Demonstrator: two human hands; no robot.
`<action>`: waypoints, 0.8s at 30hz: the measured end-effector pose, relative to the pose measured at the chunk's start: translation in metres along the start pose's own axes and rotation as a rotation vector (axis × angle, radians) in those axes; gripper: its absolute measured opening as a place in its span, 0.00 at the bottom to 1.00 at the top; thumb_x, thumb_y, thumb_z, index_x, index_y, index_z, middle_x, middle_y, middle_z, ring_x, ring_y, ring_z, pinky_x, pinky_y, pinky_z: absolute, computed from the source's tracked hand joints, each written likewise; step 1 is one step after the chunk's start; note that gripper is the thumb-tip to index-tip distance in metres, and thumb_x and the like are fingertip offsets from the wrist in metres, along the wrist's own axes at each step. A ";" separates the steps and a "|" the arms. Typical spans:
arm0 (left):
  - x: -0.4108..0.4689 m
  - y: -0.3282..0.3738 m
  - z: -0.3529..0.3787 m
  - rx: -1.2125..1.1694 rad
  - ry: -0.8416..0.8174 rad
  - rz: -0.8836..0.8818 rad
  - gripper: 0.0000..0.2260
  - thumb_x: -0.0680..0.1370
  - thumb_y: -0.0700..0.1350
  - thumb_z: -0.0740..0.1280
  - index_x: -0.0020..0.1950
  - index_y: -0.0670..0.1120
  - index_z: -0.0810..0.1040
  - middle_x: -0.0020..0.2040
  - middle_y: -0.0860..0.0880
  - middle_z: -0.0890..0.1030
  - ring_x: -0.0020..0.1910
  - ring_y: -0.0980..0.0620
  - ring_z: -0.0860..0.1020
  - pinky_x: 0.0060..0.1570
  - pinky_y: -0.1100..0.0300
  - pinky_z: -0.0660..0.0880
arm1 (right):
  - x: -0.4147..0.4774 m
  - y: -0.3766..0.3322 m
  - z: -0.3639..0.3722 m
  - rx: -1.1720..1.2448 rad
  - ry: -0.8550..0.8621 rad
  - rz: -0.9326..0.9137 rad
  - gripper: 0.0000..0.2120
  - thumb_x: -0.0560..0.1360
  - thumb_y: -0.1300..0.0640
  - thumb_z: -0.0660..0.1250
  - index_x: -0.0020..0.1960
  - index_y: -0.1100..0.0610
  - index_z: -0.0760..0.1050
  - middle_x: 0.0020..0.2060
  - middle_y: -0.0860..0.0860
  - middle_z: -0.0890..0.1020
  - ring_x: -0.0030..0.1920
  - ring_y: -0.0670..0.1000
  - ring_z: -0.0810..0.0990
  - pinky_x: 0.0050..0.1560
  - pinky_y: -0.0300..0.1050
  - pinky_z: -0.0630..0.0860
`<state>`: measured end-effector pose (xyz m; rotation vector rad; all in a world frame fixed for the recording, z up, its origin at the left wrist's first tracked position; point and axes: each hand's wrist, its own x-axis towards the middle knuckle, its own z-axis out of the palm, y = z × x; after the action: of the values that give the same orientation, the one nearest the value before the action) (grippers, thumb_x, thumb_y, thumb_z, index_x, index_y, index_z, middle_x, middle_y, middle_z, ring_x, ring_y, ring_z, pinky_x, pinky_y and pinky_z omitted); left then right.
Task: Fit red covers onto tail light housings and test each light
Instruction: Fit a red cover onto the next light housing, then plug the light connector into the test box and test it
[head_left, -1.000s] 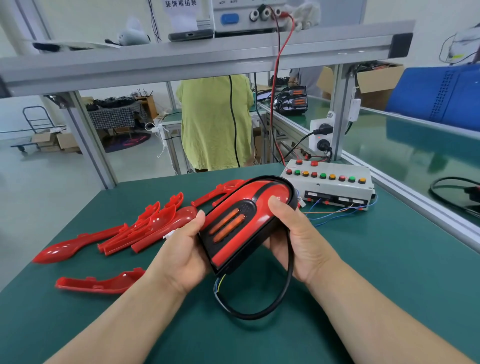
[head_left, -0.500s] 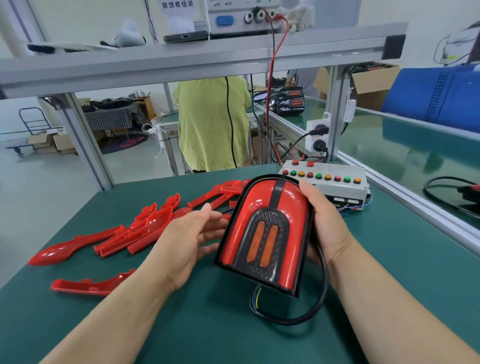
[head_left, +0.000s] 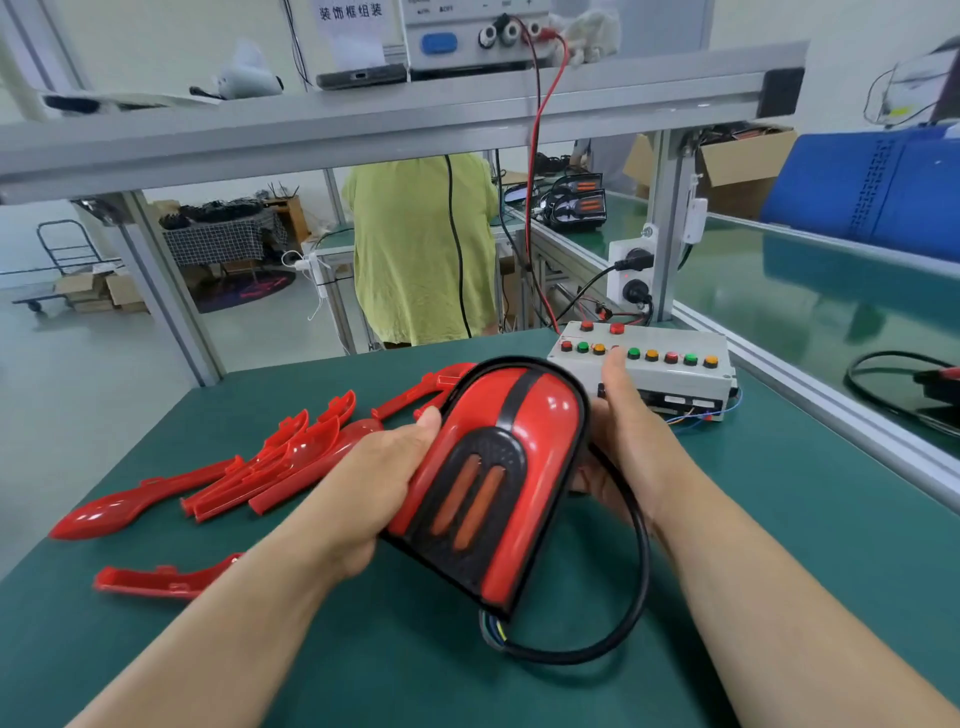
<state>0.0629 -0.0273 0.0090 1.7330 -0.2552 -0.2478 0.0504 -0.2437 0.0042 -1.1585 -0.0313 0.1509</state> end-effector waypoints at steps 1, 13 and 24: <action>0.000 0.001 -0.007 0.013 -0.005 -0.043 0.23 0.82 0.60 0.57 0.48 0.46 0.86 0.46 0.41 0.86 0.44 0.42 0.85 0.43 0.54 0.81 | 0.003 0.001 -0.002 -0.028 0.071 0.010 0.35 0.77 0.30 0.52 0.41 0.55 0.87 0.37 0.53 0.84 0.34 0.49 0.83 0.34 0.41 0.81; 0.000 0.002 -0.038 0.449 0.020 -0.296 0.24 0.80 0.63 0.61 0.48 0.45 0.85 0.43 0.46 0.87 0.44 0.47 0.85 0.49 0.54 0.80 | 0.006 -0.007 -0.022 0.157 0.197 -0.135 0.10 0.83 0.63 0.59 0.55 0.61 0.79 0.40 0.54 0.86 0.28 0.43 0.75 0.23 0.31 0.64; 0.020 0.024 -0.007 0.422 0.242 0.014 0.23 0.82 0.62 0.55 0.48 0.48 0.83 0.41 0.54 0.86 0.42 0.52 0.84 0.44 0.56 0.74 | -0.003 -0.011 -0.025 0.128 -0.097 -0.237 0.08 0.70 0.60 0.69 0.46 0.55 0.86 0.46 0.57 0.86 0.30 0.43 0.76 0.24 0.31 0.64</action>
<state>0.0832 -0.0311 0.0335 2.1557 -0.1477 0.0332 0.0508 -0.2709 0.0047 -1.0107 -0.2405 -0.0017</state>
